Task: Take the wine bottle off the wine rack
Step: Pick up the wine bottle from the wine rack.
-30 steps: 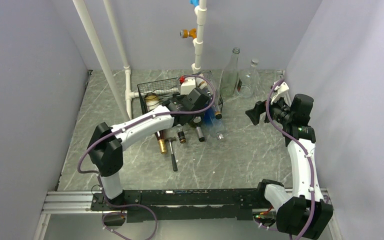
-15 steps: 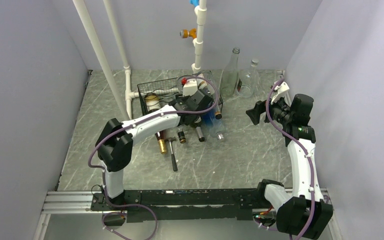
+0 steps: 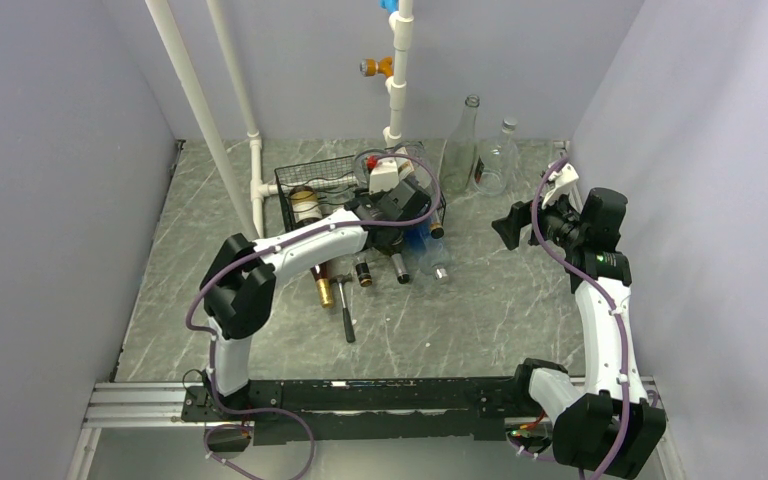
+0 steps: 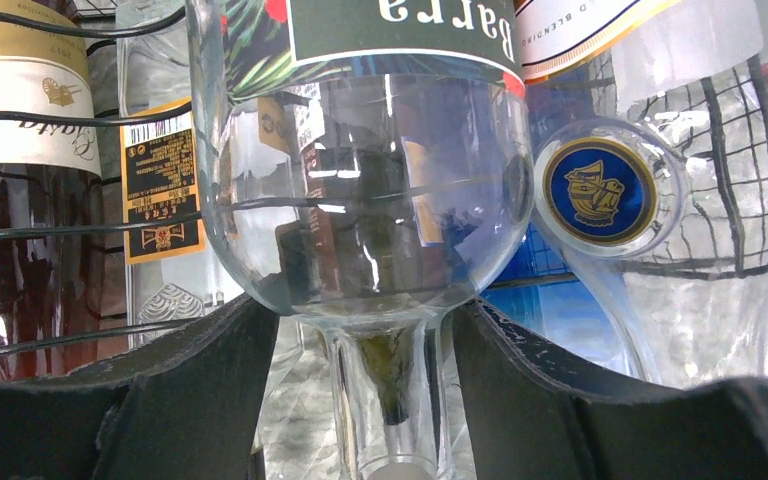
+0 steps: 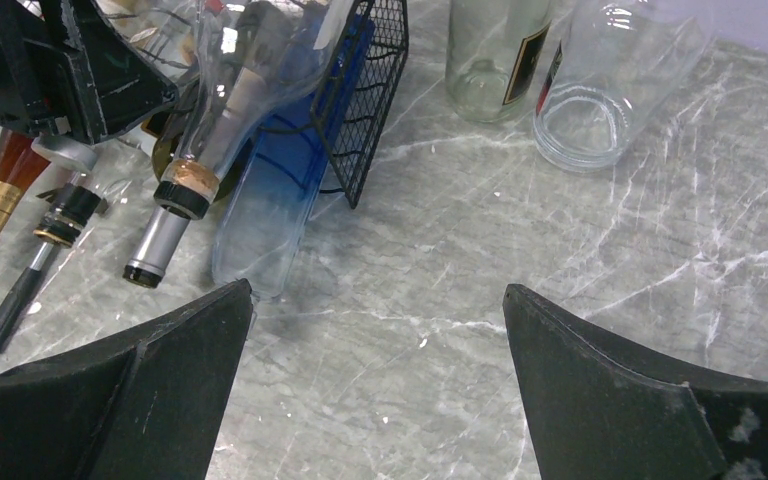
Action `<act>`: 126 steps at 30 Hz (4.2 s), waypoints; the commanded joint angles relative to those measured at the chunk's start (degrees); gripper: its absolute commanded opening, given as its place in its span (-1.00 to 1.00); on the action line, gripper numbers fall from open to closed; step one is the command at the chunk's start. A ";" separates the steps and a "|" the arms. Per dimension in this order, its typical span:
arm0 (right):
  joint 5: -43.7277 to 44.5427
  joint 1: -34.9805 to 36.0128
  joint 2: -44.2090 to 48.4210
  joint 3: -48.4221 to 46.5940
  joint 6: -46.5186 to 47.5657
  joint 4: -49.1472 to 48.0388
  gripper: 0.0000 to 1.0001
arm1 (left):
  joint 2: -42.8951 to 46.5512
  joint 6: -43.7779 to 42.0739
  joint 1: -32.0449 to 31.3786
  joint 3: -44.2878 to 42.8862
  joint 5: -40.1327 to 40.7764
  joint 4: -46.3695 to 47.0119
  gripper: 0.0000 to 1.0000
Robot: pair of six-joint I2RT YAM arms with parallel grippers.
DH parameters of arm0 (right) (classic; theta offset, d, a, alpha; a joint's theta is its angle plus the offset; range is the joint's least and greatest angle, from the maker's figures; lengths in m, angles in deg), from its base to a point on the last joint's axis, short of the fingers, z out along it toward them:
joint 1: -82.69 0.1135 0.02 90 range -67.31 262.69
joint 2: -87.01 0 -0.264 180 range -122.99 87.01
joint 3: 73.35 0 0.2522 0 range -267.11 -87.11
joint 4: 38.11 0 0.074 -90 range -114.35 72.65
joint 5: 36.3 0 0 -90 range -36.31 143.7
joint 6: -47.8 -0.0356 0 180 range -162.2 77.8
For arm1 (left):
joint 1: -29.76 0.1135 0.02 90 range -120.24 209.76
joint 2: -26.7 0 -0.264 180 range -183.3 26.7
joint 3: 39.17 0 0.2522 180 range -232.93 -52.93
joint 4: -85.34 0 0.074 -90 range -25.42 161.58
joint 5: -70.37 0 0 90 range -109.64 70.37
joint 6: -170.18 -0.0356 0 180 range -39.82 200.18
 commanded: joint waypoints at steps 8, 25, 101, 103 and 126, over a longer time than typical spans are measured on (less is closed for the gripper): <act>0.34 -0.19 0.44 0.22 0.63 -2.39 0.99 | -1.60 1.93 0.16 -2.76 2.14 0.66 0.31; 0.42 -0.19 0.50 0.23 0.61 -2.48 0.99 | 0.84 2.34 0.14 -1.57 1.97 0.87 -0.33; -0.32 -0.19 0.90 1.28 1.38 -3.09 0.99 | 41.24 -5.99 -5.46 30.37 0.61 19.71 -1.00; -0.38 -0.19 0.98 1.36 1.40 -3.17 0.99 | 42.42 -6.49 -5.46 31.48 -0.29 20.13 -1.00; -1.37 -0.28 1.29 1.90 2.28 -3.28 0.99 | 50.89 -12.30 -5.56 38.00 -11.82 23.49 -1.00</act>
